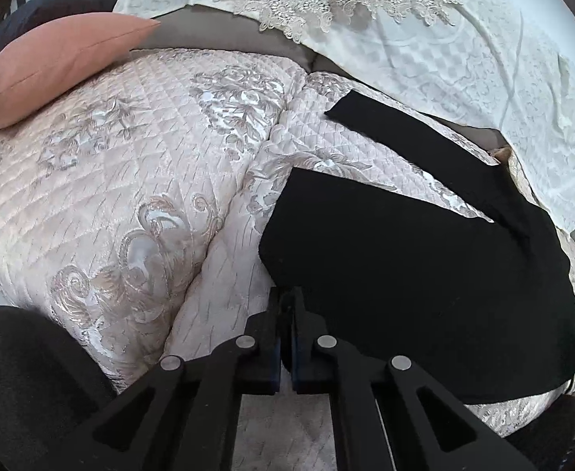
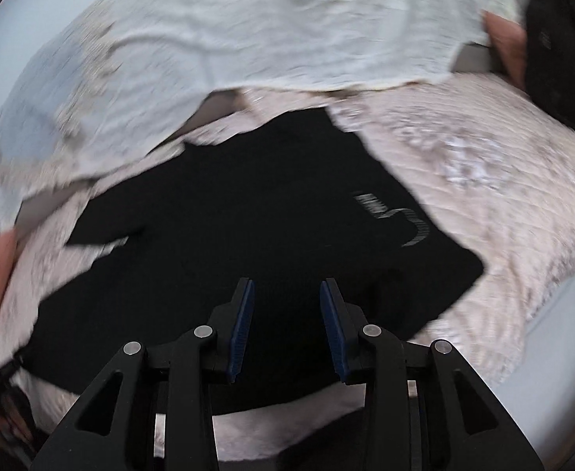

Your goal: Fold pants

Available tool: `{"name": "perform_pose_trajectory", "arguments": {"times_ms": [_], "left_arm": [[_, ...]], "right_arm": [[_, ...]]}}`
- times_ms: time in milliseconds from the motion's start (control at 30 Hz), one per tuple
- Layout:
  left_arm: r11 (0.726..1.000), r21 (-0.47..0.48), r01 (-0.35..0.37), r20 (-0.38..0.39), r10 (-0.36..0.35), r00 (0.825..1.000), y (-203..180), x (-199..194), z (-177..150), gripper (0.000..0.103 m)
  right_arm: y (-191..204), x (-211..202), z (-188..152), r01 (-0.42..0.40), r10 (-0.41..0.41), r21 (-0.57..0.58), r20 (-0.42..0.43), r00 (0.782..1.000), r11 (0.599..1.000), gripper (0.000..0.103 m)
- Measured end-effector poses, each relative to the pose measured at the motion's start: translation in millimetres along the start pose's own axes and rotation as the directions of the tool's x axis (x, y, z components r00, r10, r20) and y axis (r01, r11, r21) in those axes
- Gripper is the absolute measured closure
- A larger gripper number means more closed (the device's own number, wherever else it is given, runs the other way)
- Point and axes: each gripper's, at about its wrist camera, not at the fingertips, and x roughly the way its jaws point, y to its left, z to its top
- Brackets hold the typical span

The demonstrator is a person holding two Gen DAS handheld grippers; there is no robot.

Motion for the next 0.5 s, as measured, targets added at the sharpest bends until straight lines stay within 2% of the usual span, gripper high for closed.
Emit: {"name": "perform_pose_trajectory", "arguments": {"times_ms": [133,200,300,333,400,500], "left_arm": [[0.999,0.013,-0.040,0.048,0.040,0.998,0,-16,4,0.092],[0.996,0.040,-0.075,0.080,0.071,0.994,-4,-26,6,0.091],[0.993,0.084,-0.084,0.117,0.074,0.990,-14,-37,10,0.088],[0.992,0.100,-0.080,0.123,0.068,0.990,-20,-39,11,0.082],[0.991,0.121,-0.057,0.128,0.041,0.991,-30,-43,11,0.077],[0.988,0.156,-0.018,0.125,-0.002,0.992,-47,-43,10,0.077]], "right_arm": [[23,4,-6,-0.041,0.040,-0.082,-0.015,0.999,0.996,0.050],[34,5,-7,-0.054,0.052,-0.118,-0.019,0.998,0.992,0.050],[49,5,-9,-0.069,0.065,-0.168,-0.028,0.997,0.983,0.050],[53,5,-8,-0.072,0.068,-0.179,-0.031,0.997,0.981,0.050],[60,5,-9,-0.075,0.068,-0.199,-0.041,0.997,0.977,0.050],[69,3,-10,-0.080,0.072,-0.219,-0.044,0.996,0.972,0.050]]}}
